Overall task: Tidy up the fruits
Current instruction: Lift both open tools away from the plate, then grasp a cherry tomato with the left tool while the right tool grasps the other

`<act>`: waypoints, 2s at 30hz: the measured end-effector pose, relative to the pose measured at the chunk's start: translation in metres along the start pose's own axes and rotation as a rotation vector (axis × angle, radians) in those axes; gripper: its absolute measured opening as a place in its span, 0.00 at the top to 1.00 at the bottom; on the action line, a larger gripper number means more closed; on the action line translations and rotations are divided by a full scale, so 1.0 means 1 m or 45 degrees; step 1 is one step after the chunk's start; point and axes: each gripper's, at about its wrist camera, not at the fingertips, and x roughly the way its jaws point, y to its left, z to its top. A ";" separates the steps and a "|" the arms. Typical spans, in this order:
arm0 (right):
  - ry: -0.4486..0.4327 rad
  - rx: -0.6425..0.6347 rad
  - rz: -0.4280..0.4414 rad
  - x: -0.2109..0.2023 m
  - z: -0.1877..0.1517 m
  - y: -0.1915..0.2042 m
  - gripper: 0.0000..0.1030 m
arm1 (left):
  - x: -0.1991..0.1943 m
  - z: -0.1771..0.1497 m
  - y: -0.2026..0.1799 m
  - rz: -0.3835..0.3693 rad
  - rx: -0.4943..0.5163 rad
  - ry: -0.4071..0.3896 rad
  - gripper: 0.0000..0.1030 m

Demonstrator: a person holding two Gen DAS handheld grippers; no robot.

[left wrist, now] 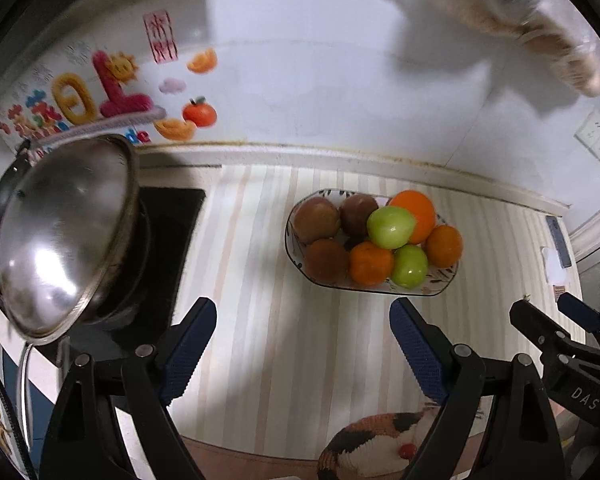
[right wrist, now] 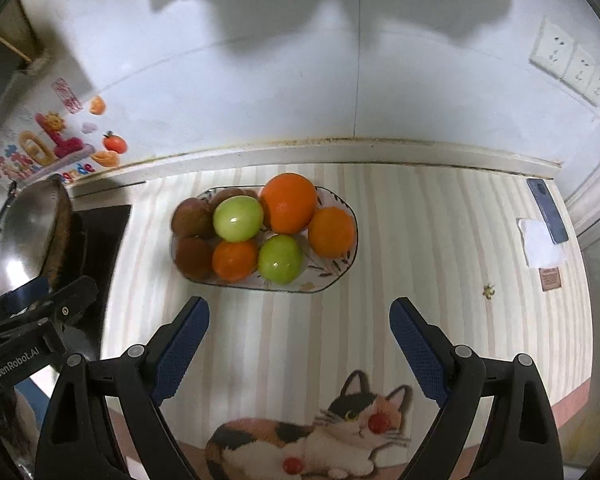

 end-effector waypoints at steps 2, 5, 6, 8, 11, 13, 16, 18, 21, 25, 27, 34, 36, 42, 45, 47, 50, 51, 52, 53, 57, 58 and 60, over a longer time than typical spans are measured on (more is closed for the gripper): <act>-0.033 0.001 -0.019 -0.018 -0.007 0.002 0.09 | -0.014 -0.003 0.000 -0.010 0.003 -0.019 0.14; -0.059 0.015 -0.008 -0.038 -0.015 0.005 0.09 | -0.036 -0.009 -0.001 -0.023 0.010 -0.052 0.14; -0.071 0.021 0.001 -0.047 -0.018 0.005 0.09 | -0.045 -0.011 -0.002 -0.023 0.023 -0.072 0.14; -0.089 0.023 0.004 -0.060 -0.023 0.005 0.09 | -0.055 -0.014 -0.004 -0.017 0.040 -0.099 0.14; -0.117 0.034 0.017 -0.079 -0.030 0.006 0.09 | -0.071 -0.021 -0.007 -0.019 0.063 -0.132 0.14; -0.135 0.036 0.015 -0.090 -0.034 0.006 0.09 | -0.080 -0.024 -0.008 -0.028 0.077 -0.146 0.14; -0.160 0.028 0.009 -0.105 -0.040 0.010 0.09 | -0.089 -0.029 -0.010 -0.031 0.084 -0.165 0.14; -0.173 0.024 0.009 -0.113 -0.043 0.011 0.09 | -0.094 -0.031 -0.010 -0.049 0.083 -0.167 0.14; -0.183 0.026 0.014 -0.123 -0.045 0.010 0.09 | -0.100 -0.033 -0.010 -0.051 0.089 -0.182 0.14; -0.194 0.028 0.019 -0.130 -0.044 0.010 0.09 | -0.106 -0.034 -0.009 -0.053 0.082 -0.195 0.14; -0.198 0.029 0.030 -0.131 -0.043 0.011 0.09 | -0.107 -0.035 -0.009 -0.054 0.074 -0.198 0.14; -0.186 0.040 0.052 -0.126 -0.040 0.010 0.09 | -0.103 -0.033 -0.006 -0.053 0.048 -0.189 0.14; -0.173 0.052 0.061 -0.121 -0.039 0.006 0.09 | -0.098 -0.033 -0.005 -0.054 0.044 -0.180 0.14; -0.066 0.147 0.097 -0.090 -0.043 -0.025 0.09 | -0.067 -0.036 -0.016 -0.037 0.069 -0.104 0.03; 0.042 0.224 0.104 -0.060 -0.053 -0.052 0.09 | -0.042 -0.042 -0.030 -0.055 0.101 -0.024 0.03; 0.108 0.264 0.098 -0.041 -0.062 -0.069 0.09 | -0.018 -0.049 -0.044 -0.067 0.151 0.067 0.03; 0.211 0.306 0.053 -0.001 -0.085 -0.097 0.13 | 0.012 -0.062 -0.066 -0.058 0.235 0.161 0.03; 0.243 0.318 0.051 0.009 -0.091 -0.104 0.19 | 0.027 -0.069 -0.076 -0.063 0.279 0.215 0.03; 0.275 0.344 0.066 0.023 -0.100 -0.113 0.27 | 0.035 -0.072 -0.081 -0.063 0.300 0.242 0.03; 0.291 0.358 0.072 0.031 -0.105 -0.118 0.33 | 0.045 -0.078 -0.089 -0.068 0.328 0.286 0.03; 0.381 0.428 0.098 0.072 -0.130 -0.140 0.43 | 0.086 -0.109 -0.113 -0.139 0.407 0.500 0.03; 0.393 0.433 0.092 0.077 -0.134 -0.142 0.44 | 0.094 -0.119 -0.118 -0.156 0.418 0.551 0.03; 0.424 0.463 0.095 0.089 -0.143 -0.150 0.44 | 0.104 -0.133 -0.125 -0.182 0.437 0.617 0.03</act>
